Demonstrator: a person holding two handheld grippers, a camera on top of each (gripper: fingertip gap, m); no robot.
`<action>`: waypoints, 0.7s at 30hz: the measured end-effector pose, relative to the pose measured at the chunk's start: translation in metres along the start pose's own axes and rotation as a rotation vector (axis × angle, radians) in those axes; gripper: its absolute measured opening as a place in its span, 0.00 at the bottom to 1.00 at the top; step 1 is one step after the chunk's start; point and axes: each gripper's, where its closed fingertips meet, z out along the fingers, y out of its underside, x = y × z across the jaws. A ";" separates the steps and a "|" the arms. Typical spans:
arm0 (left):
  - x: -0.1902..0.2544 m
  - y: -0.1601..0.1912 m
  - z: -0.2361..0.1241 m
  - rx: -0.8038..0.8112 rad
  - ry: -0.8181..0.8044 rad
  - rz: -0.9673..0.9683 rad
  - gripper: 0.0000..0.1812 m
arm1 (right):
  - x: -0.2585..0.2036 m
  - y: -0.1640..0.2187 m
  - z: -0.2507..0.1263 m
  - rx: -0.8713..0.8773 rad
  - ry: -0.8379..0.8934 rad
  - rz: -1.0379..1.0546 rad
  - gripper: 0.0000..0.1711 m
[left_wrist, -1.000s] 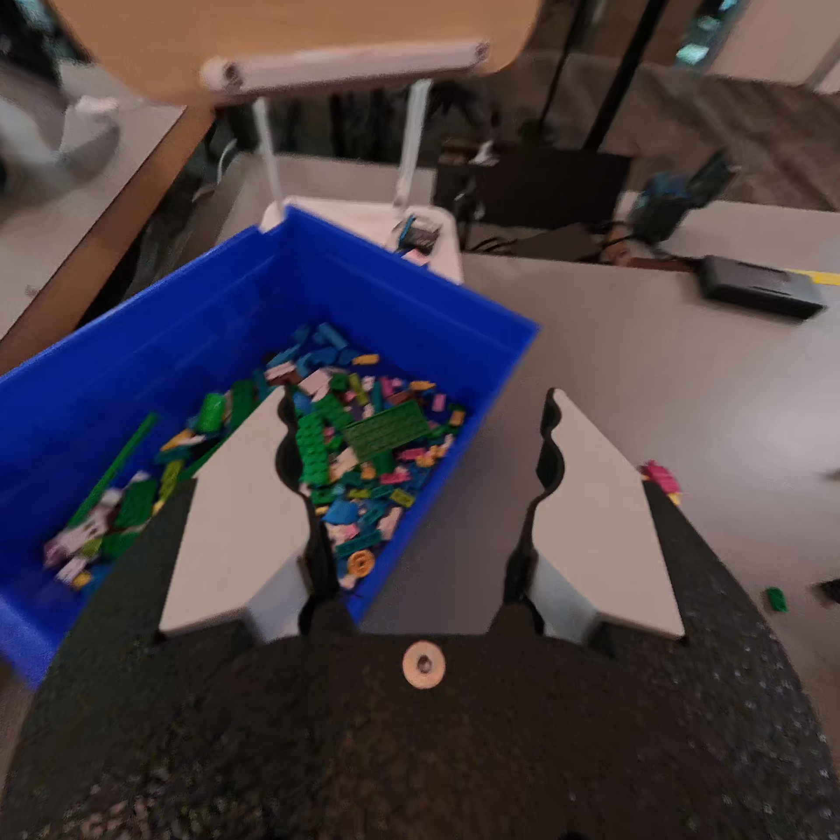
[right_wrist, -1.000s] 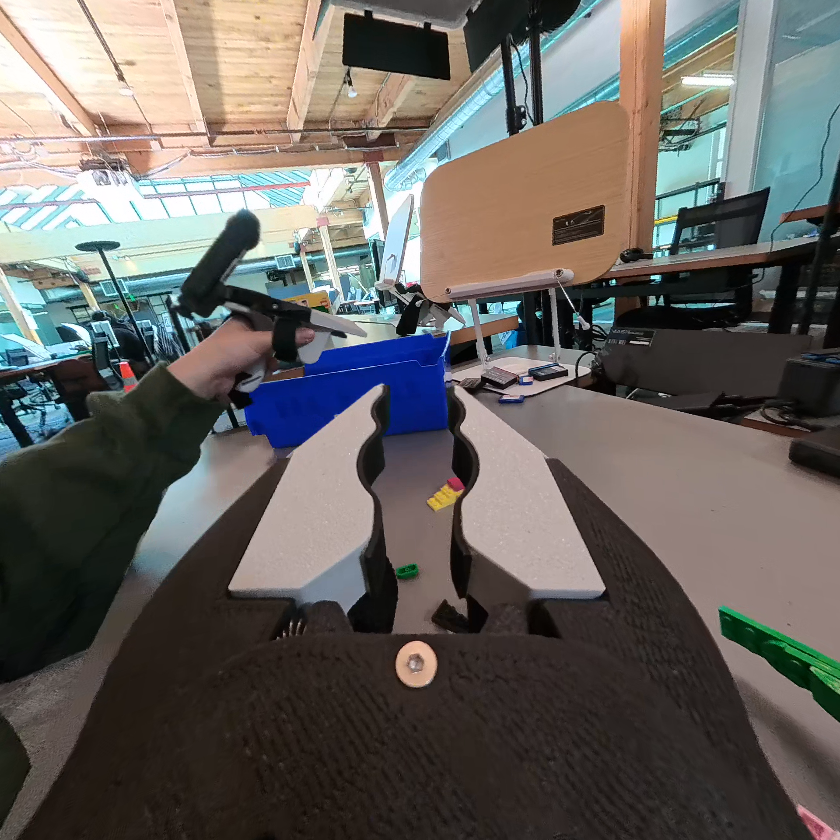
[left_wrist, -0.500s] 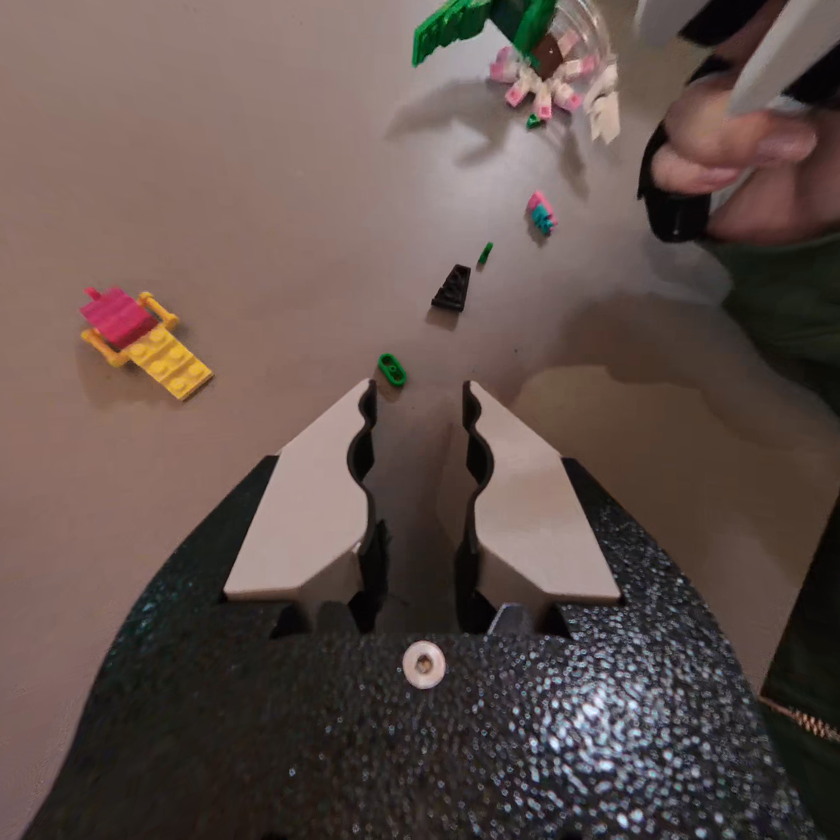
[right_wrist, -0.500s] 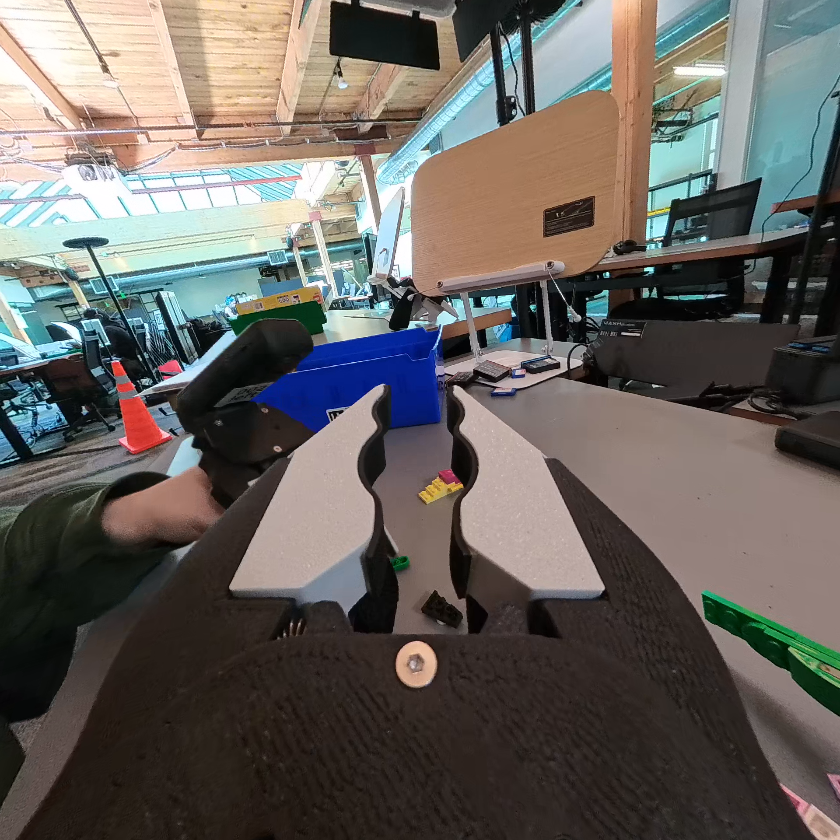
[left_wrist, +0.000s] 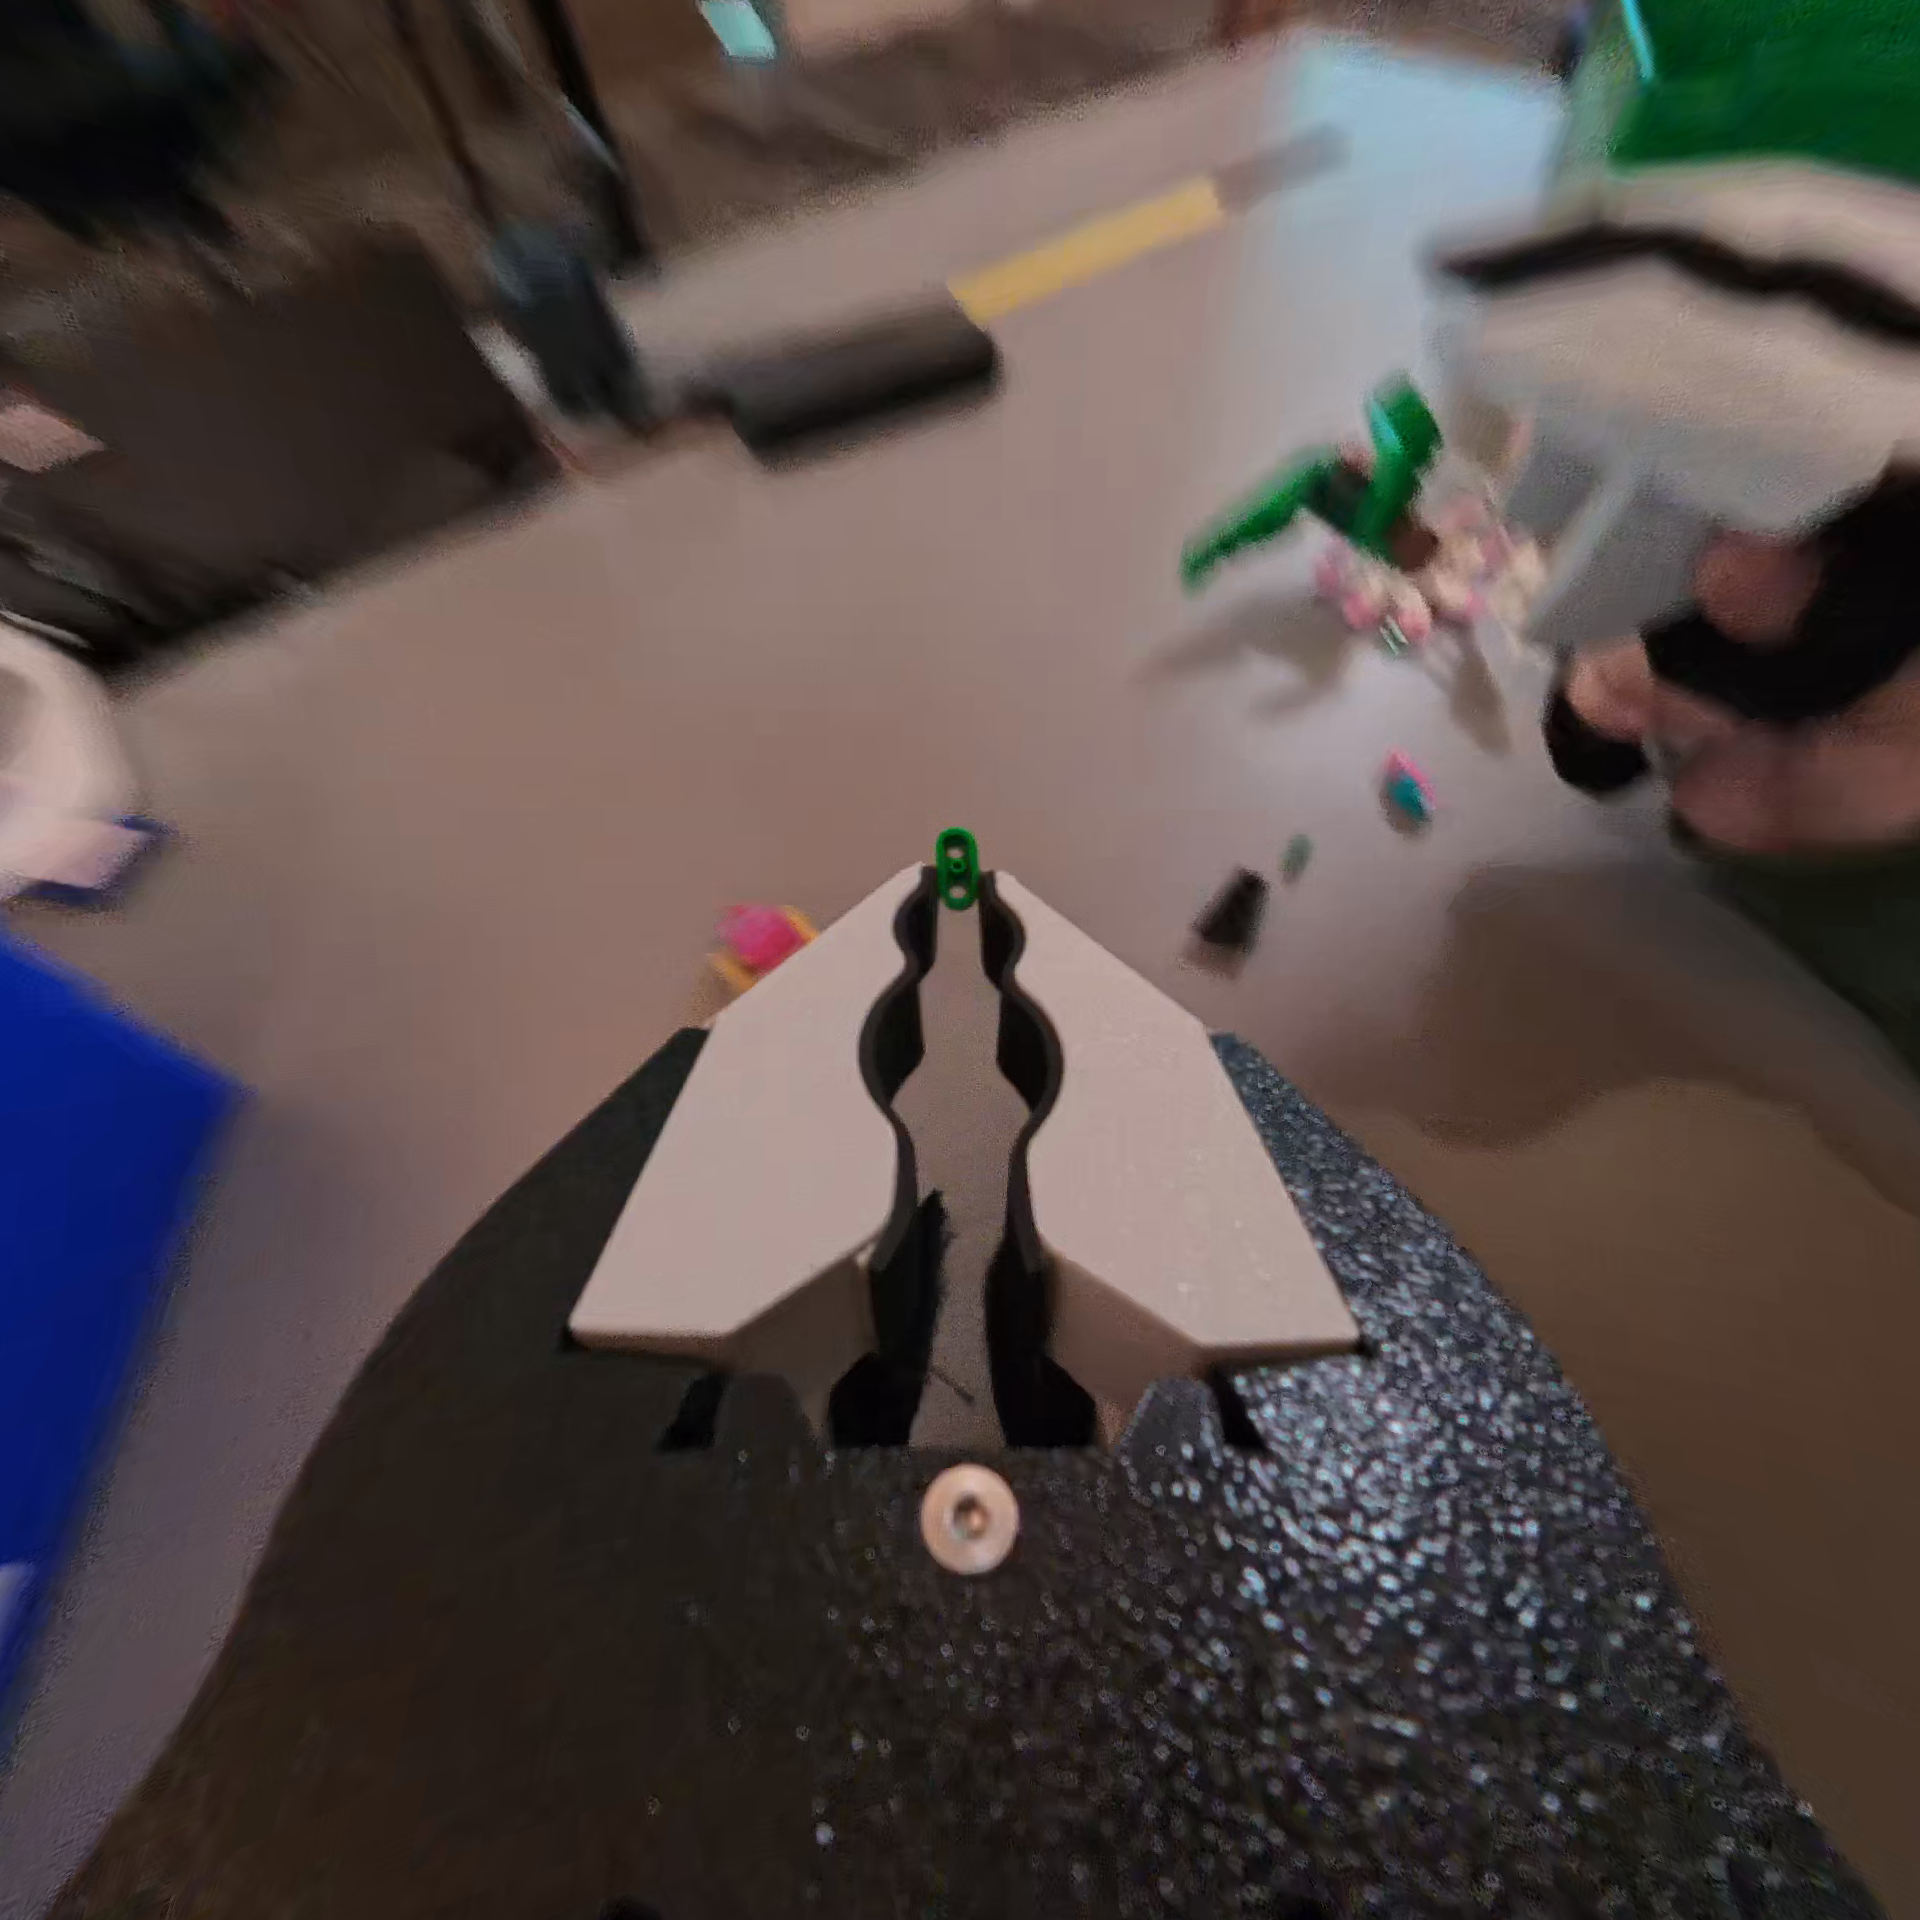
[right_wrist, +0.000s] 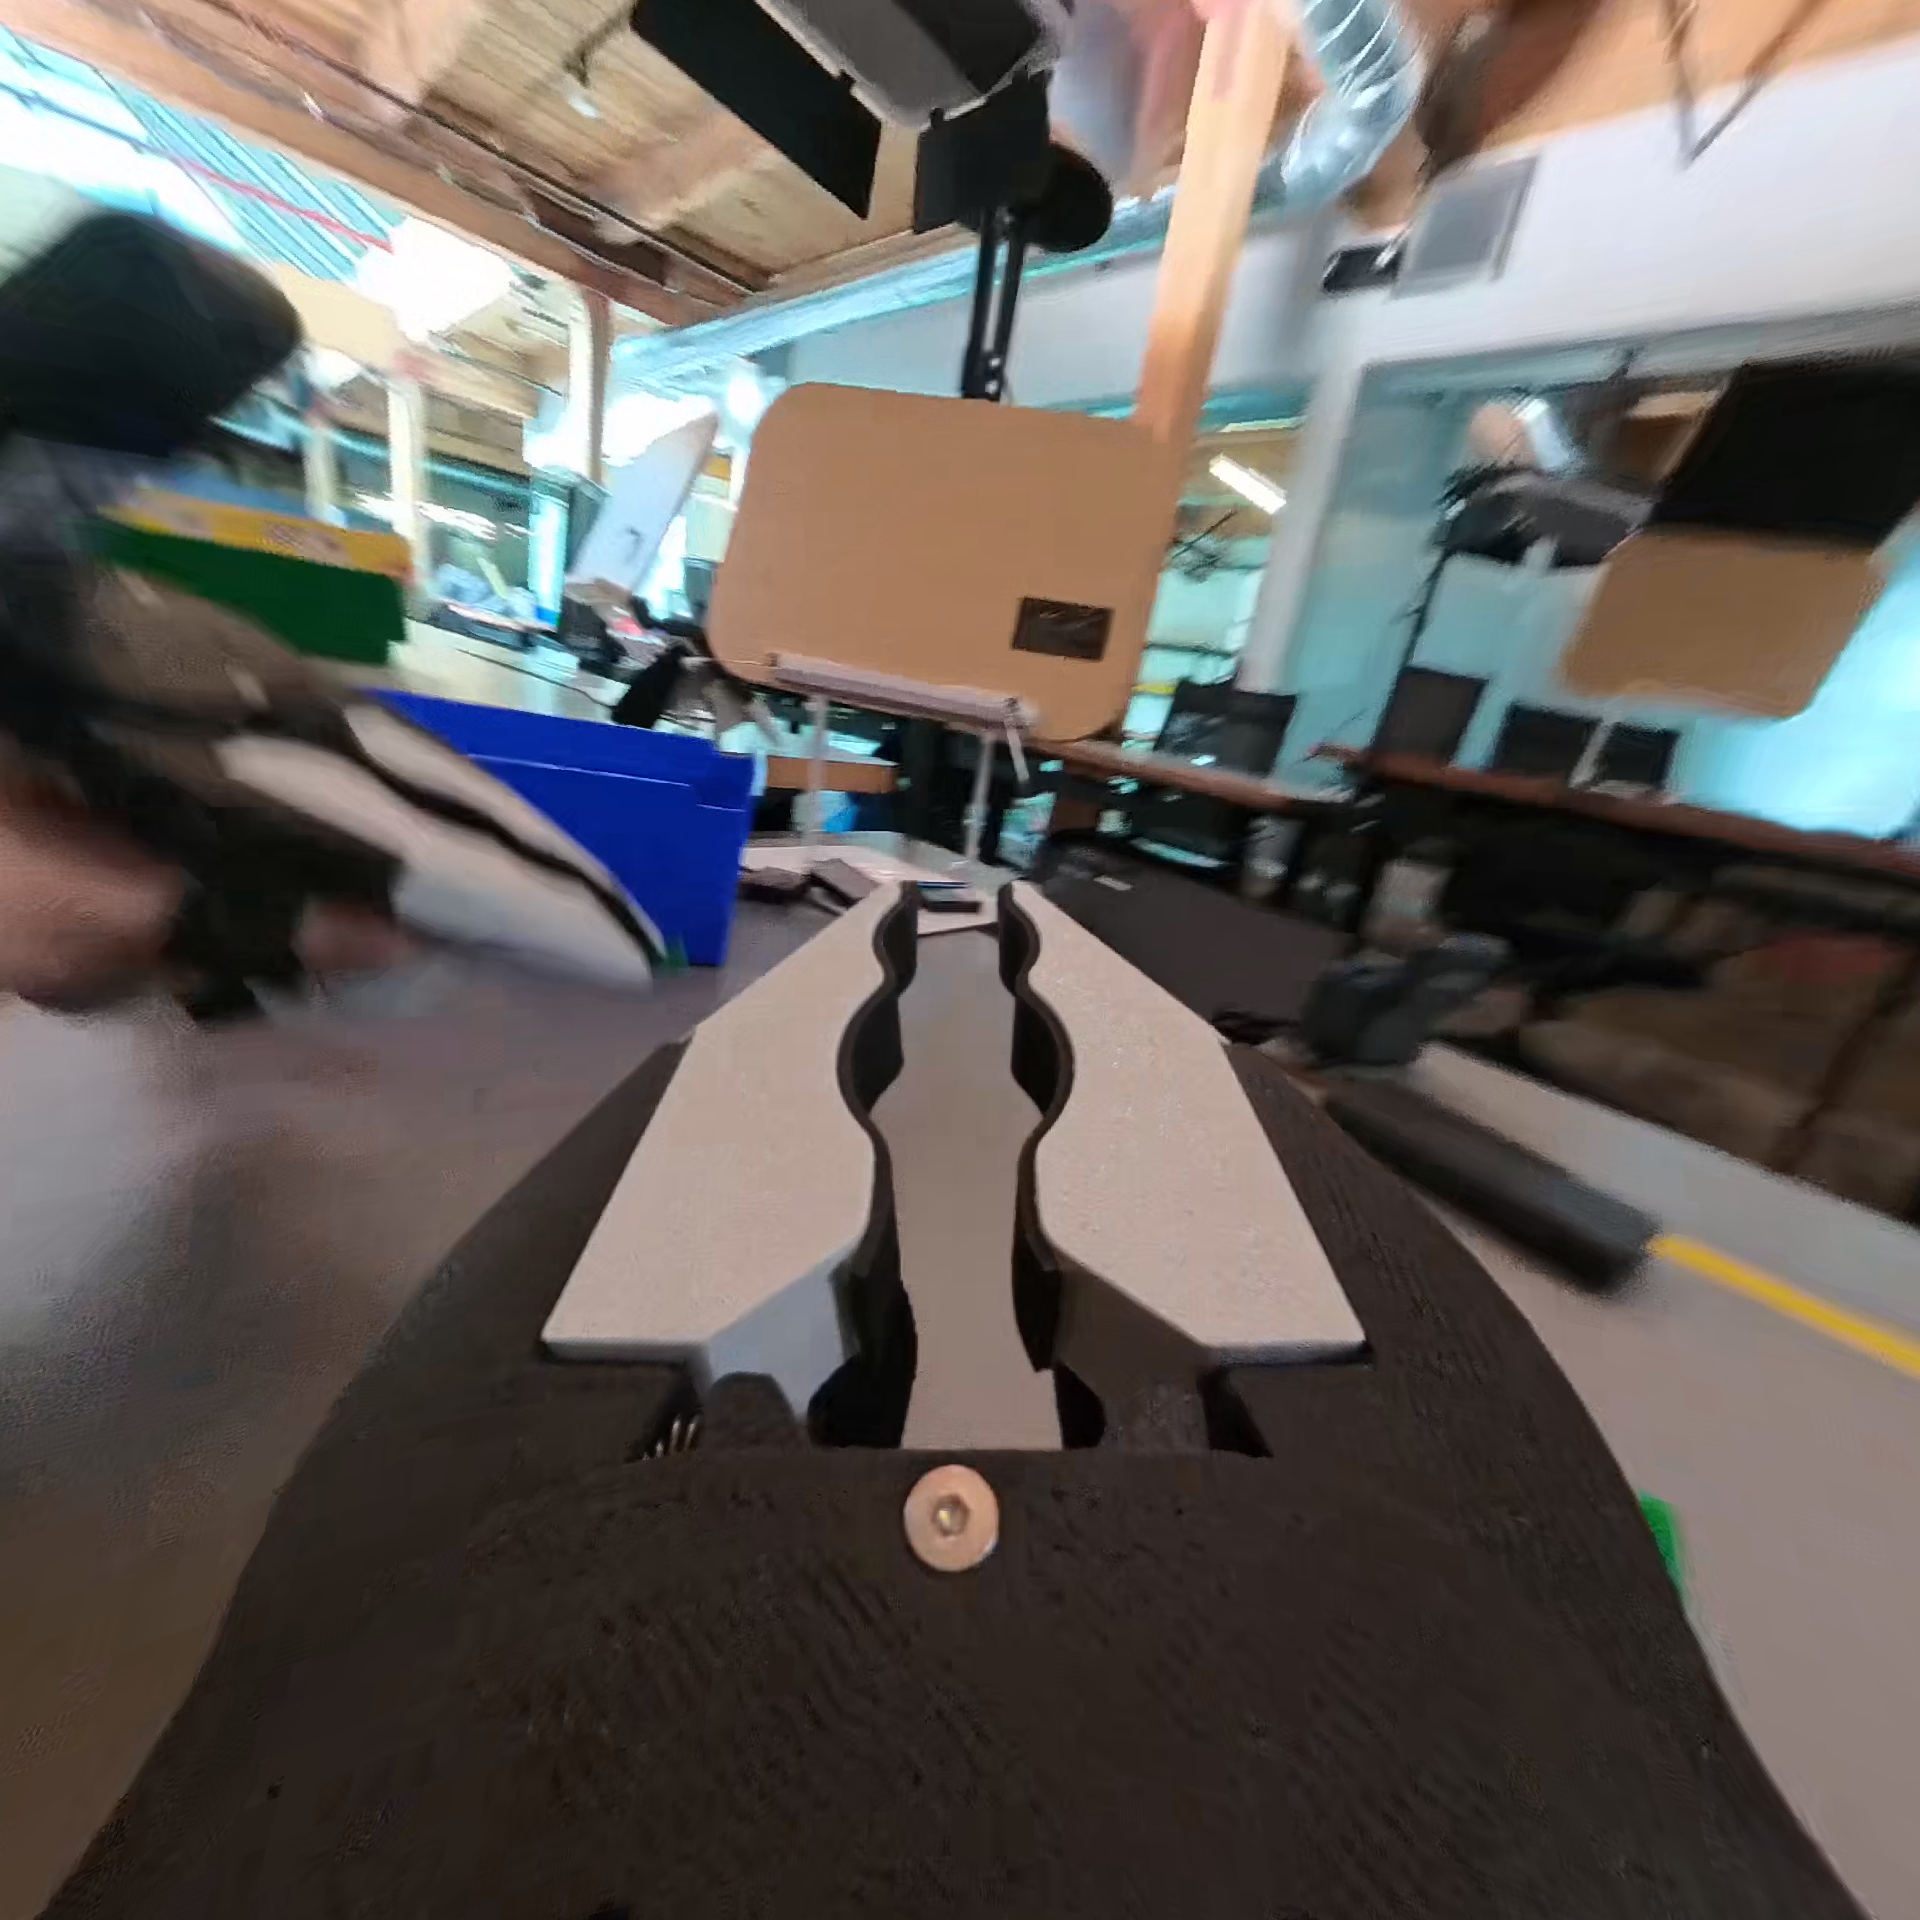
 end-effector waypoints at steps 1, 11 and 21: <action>-0.022 -0.020 -0.018 0.076 -0.087 0.015 0.03 | -0.003 -0.001 0.001 0.001 0.008 -0.053 0.07; -0.258 0.007 -0.165 -0.091 -0.806 -0.219 0.17 | -0.031 0.018 0.014 -0.097 -0.045 -0.249 0.05; -0.267 0.032 -0.140 -0.160 -0.605 -0.388 0.63 | -0.024 0.019 0.013 -0.104 -0.012 -0.248 0.05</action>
